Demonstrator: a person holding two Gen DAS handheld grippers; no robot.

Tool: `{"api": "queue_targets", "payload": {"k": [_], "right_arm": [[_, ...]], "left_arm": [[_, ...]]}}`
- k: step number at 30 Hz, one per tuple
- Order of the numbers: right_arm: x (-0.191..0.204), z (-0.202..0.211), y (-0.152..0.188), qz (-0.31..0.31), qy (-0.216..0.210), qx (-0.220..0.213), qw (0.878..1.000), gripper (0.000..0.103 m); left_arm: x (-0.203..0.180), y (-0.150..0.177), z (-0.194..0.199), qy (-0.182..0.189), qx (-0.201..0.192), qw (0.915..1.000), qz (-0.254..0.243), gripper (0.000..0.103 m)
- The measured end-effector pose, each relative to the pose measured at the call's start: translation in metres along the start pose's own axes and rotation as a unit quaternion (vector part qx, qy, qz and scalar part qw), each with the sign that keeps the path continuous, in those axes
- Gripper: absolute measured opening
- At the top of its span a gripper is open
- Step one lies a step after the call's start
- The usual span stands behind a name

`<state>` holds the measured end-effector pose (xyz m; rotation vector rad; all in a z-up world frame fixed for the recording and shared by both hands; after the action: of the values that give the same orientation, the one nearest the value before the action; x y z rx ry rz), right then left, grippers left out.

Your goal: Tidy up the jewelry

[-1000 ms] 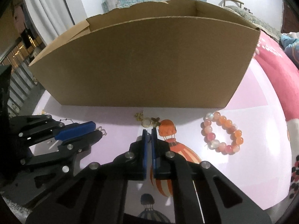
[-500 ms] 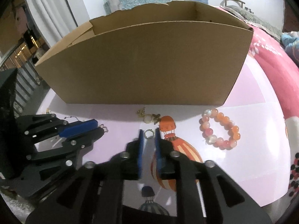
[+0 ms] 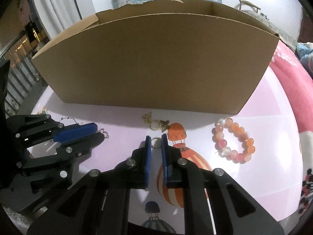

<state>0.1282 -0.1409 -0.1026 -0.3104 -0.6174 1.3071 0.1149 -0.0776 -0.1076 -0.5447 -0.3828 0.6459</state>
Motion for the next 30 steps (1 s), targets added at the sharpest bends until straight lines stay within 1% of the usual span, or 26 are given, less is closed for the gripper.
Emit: {"api": "queue_targets", "payload": {"k": [10,11,14,20,24,27,30], "right_arm": [[0.006,0.005,-0.001,-0.008,-0.010,-0.007,1.000,0.010],[-0.006,0.008,-0.002,-0.009,-0.011,-0.007,1.000,0.010],[-0.010,0.016,-0.003,-0.009,-0.013,-0.012,1.000,0.010],[-0.013,0.035,-0.009,-0.010,-0.019,-0.030,0.999,0.010],[-0.009,0.052,-0.019,-0.002,-0.027,-0.052,0.998,0.010],[0.000,0.074,-0.034,0.010,-0.041,-0.078,0.996,0.010],[0.008,0.098,-0.049,0.019,-0.059,-0.106,0.992,0.010]], "left_arm": [[0.001,0.001,0.002,0.003,-0.005,1.0000,0.002,0.012],[0.001,0.001,0.002,0.003,-0.005,1.0000,0.002,0.012],[0.002,0.001,0.005,0.004,-0.007,1.0000,0.004,0.012],[0.004,-0.006,0.025,-0.003,-0.026,0.9996,-0.005,0.012],[0.006,-0.016,0.047,-0.006,-0.047,0.9988,-0.013,0.012],[0.010,-0.030,0.070,-0.001,-0.073,0.9973,-0.011,0.012],[0.015,-0.049,0.097,0.006,-0.109,0.9939,-0.009,0.012]]}}
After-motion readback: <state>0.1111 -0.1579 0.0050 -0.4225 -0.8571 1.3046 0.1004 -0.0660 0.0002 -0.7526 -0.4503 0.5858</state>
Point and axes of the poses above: each gripper's, at about its wrist camera, not at the fingertips, and z roughly against the way its jaws point, x to its left, y to its underside, the point moved 9 cm from there along -z, roughly the way its jaws point, and after that the axes turned 15 degrees about -z, right-handed, at the moved point
